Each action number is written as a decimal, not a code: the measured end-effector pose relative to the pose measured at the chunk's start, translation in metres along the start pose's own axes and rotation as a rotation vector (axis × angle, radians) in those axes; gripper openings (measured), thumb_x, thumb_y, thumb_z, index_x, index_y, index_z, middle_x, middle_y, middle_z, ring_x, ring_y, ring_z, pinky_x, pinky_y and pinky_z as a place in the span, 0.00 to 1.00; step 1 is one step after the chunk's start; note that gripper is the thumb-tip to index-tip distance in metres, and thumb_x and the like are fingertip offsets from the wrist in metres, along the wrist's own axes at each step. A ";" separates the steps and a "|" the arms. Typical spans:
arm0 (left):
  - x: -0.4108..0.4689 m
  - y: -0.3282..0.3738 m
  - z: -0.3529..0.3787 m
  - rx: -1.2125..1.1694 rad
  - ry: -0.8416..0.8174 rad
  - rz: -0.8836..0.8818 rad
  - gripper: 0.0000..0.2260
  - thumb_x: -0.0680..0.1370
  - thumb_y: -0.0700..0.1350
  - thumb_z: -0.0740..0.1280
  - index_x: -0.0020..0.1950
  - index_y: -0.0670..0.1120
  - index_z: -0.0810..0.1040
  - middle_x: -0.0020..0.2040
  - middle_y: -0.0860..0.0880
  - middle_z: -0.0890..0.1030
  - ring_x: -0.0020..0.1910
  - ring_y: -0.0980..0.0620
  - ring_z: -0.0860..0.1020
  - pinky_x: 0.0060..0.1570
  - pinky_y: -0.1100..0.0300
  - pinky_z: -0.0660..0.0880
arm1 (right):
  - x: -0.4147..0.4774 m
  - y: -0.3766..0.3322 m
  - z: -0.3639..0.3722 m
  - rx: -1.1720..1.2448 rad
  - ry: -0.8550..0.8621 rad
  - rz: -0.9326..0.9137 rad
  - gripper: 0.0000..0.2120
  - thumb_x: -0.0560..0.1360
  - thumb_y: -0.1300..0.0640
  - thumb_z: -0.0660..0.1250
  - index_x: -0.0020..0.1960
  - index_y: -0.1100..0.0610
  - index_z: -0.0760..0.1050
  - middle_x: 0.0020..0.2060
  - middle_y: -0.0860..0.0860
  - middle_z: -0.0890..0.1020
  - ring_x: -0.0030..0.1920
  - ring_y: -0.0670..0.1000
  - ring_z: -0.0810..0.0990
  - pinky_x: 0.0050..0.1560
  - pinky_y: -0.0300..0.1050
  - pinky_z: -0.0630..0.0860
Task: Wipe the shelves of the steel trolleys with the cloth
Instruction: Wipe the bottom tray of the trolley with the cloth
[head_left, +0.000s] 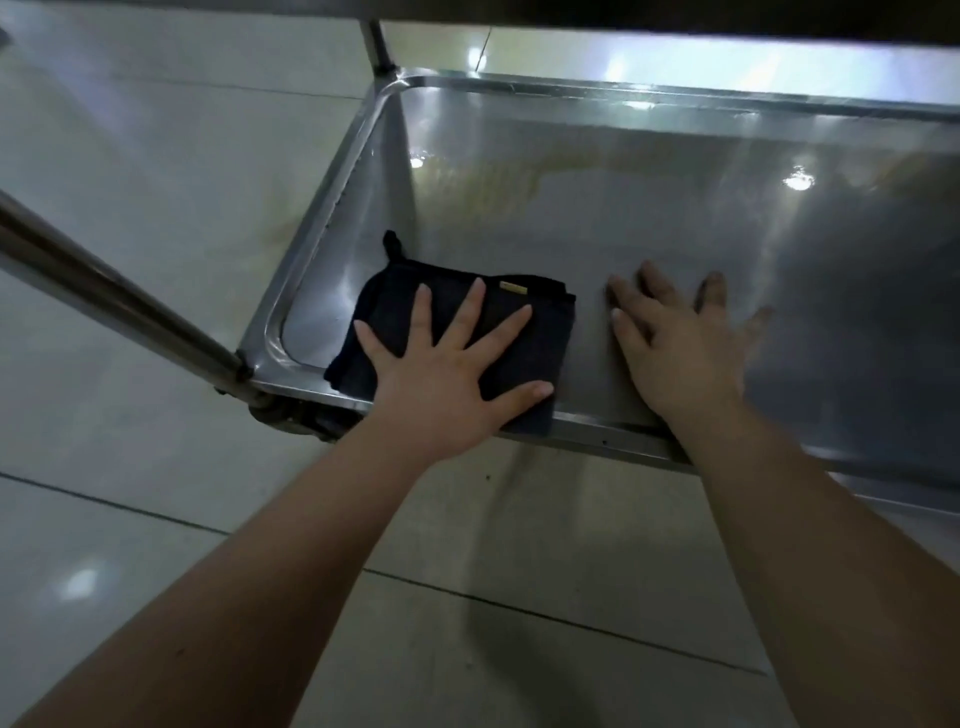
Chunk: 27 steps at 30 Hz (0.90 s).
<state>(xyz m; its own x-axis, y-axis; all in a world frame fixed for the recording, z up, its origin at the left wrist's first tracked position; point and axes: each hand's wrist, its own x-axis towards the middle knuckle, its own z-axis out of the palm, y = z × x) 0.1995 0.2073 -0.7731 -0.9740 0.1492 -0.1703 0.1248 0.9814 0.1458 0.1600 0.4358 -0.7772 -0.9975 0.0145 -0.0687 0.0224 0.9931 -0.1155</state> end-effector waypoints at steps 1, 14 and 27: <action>-0.001 -0.003 0.000 0.002 -0.003 -0.007 0.33 0.65 0.82 0.37 0.69 0.77 0.33 0.78 0.62 0.36 0.77 0.42 0.34 0.61 0.23 0.33 | -0.002 -0.002 0.001 -0.021 0.005 -0.061 0.23 0.80 0.37 0.44 0.74 0.32 0.54 0.77 0.40 0.56 0.77 0.61 0.49 0.67 0.79 0.42; 0.144 0.004 -0.032 -0.008 0.002 -0.031 0.35 0.66 0.81 0.43 0.72 0.75 0.42 0.80 0.59 0.41 0.77 0.38 0.37 0.59 0.21 0.33 | -0.001 -0.003 0.007 -0.098 -0.058 -0.108 0.30 0.74 0.29 0.36 0.75 0.31 0.39 0.78 0.38 0.45 0.78 0.58 0.40 0.68 0.77 0.39; -0.007 -0.018 -0.002 0.053 0.029 0.018 0.32 0.68 0.79 0.34 0.71 0.75 0.35 0.80 0.59 0.40 0.77 0.40 0.38 0.64 0.23 0.36 | 0.001 0.002 0.007 -0.051 -0.014 -0.084 0.30 0.76 0.29 0.39 0.76 0.34 0.41 0.78 0.39 0.47 0.78 0.58 0.42 0.71 0.72 0.39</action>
<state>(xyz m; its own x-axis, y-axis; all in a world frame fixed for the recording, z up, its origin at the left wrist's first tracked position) 0.2034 0.1884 -0.7726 -0.9766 0.1638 -0.1394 0.1512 0.9838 0.0968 0.1598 0.4373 -0.7845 -0.9947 -0.0707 -0.0746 -0.0655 0.9953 -0.0710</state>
